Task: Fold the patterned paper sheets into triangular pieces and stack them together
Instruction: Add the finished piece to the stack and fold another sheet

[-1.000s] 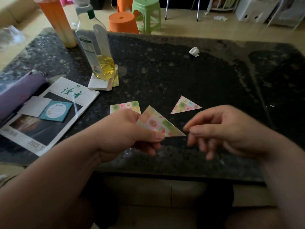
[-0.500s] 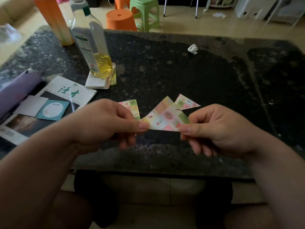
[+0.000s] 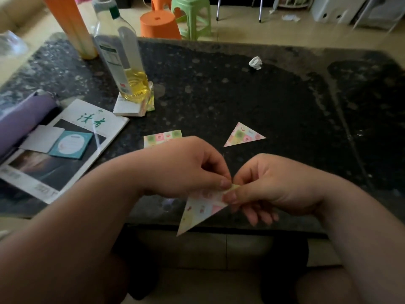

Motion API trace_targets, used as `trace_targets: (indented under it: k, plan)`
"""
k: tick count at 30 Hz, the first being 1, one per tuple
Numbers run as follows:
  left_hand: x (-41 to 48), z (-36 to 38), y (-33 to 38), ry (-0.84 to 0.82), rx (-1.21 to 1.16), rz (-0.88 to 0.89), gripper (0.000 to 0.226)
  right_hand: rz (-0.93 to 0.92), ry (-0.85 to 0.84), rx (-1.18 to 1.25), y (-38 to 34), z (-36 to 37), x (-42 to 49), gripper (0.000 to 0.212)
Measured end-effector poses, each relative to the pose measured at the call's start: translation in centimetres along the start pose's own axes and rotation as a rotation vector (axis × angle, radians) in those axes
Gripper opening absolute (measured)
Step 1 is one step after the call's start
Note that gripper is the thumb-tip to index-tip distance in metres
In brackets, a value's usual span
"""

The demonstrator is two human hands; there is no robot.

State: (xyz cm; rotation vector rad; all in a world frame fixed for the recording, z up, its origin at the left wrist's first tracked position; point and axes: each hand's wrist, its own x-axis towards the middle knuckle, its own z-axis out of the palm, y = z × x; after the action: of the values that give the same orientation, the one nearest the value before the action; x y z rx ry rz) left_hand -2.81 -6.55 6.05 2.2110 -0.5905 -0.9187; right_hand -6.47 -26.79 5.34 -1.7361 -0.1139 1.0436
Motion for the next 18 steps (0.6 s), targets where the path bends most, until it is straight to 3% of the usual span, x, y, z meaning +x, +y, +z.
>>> trace_targets:
  k: [7, 15, 18]
  plan:
    - [1.0, 0.6, -0.5, 0.049, -0.036, 0.007, 0.014, -0.111, 0.244, -0.015, 0.2, -0.2, 0.3, 0.020]
    - [0.7, 0.4, -0.7, 0.010, -0.090, 0.040, 0.020, -0.128, 0.230, -0.146, 0.3, -1.4, 0.0, 0.018]
    - [0.0, -1.0, -1.8, 0.050, -0.110, 0.012, 0.019, -0.122, 0.296, -0.134, 0.8, -3.3, -1.4, 0.018]
